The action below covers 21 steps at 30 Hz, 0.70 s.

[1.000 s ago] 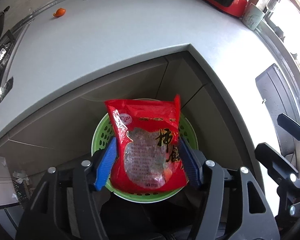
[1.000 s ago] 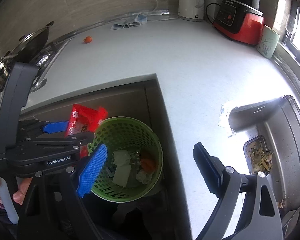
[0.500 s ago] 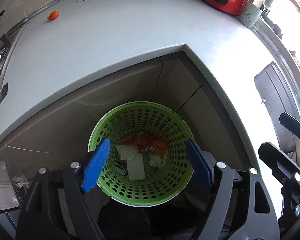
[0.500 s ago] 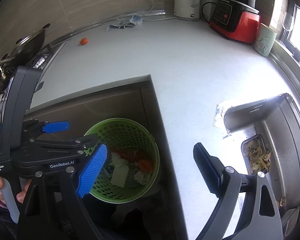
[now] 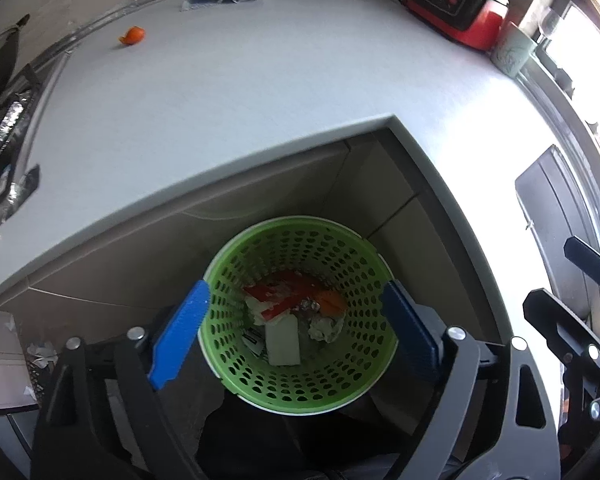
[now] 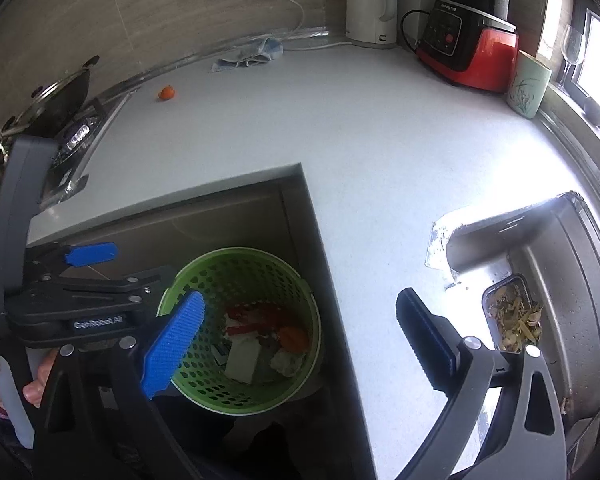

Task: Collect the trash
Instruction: 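Reach the left tool toward the orange ball while the right tool reaches toward the towel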

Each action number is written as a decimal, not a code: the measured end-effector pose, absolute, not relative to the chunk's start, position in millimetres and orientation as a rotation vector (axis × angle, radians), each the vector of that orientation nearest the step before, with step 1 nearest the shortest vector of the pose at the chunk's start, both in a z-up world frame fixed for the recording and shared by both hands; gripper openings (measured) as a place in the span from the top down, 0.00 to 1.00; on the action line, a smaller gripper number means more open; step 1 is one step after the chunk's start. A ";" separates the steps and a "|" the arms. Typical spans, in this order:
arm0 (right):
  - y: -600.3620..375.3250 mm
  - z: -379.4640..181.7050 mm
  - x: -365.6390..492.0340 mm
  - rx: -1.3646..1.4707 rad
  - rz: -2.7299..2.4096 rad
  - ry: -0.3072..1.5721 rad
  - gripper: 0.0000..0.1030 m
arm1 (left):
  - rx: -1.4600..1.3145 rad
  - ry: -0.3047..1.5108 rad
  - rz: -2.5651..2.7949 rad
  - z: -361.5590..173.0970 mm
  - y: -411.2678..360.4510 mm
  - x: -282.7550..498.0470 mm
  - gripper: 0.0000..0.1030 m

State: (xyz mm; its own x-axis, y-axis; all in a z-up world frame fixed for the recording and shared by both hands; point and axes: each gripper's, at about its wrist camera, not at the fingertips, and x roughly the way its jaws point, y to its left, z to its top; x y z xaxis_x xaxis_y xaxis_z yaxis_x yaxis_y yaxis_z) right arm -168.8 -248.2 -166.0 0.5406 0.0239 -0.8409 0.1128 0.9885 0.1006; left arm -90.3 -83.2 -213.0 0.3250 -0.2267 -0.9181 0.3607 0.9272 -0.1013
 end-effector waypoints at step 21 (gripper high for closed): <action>-222.7 -148.0 -75.3 0.130 -0.023 0.967 0.02 | 0.017 1.074 -0.207 -163.2 -12.3 10.6 0.07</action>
State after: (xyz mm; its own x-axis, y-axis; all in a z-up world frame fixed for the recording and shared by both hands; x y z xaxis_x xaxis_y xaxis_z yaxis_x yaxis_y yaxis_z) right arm -75.3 -222.7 -148.0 0.5679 0.0387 -0.8222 0.0777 0.9919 0.1003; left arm 10.6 -12.3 -163.2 0.4596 -0.1597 -0.8737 0.1764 0.9805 -0.0865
